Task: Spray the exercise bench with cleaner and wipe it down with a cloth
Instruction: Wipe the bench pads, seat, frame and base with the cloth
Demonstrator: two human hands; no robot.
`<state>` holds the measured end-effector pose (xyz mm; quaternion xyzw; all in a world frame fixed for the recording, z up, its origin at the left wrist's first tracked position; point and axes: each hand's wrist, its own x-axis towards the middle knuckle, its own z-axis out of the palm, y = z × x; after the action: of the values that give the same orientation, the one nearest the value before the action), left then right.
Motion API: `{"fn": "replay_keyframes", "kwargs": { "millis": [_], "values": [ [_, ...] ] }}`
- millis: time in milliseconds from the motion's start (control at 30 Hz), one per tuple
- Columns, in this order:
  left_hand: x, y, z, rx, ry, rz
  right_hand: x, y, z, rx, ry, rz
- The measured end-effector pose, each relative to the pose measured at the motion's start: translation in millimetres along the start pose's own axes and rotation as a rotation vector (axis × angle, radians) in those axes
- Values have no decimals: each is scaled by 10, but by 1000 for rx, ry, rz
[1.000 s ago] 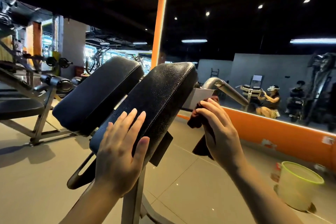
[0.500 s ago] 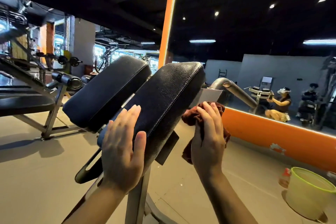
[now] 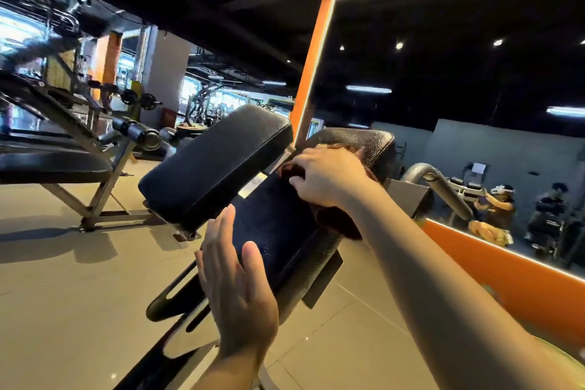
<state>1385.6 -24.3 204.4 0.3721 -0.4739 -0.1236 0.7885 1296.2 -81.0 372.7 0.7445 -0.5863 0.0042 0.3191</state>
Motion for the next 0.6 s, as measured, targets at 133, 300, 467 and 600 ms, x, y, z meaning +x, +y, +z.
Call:
{"fn": "replay_keyframes", "kwargs": {
  "millis": [133, 300, 467, 600],
  "values": [
    [-1, -152, -13, -11, 8, 29, -232, -390, 39, 122, -97, -244],
    [-21, -132, 19, 11, -14, -9, 249, 140, -128, 71, -79, 66],
    [15, -73, 54, 2, 7, -14, 612, 553, -146, -5, -96, 200],
    [44, -45, 62, 4, -9, -1, 525, 406, -69, 31, -154, 128]
  ]
}}
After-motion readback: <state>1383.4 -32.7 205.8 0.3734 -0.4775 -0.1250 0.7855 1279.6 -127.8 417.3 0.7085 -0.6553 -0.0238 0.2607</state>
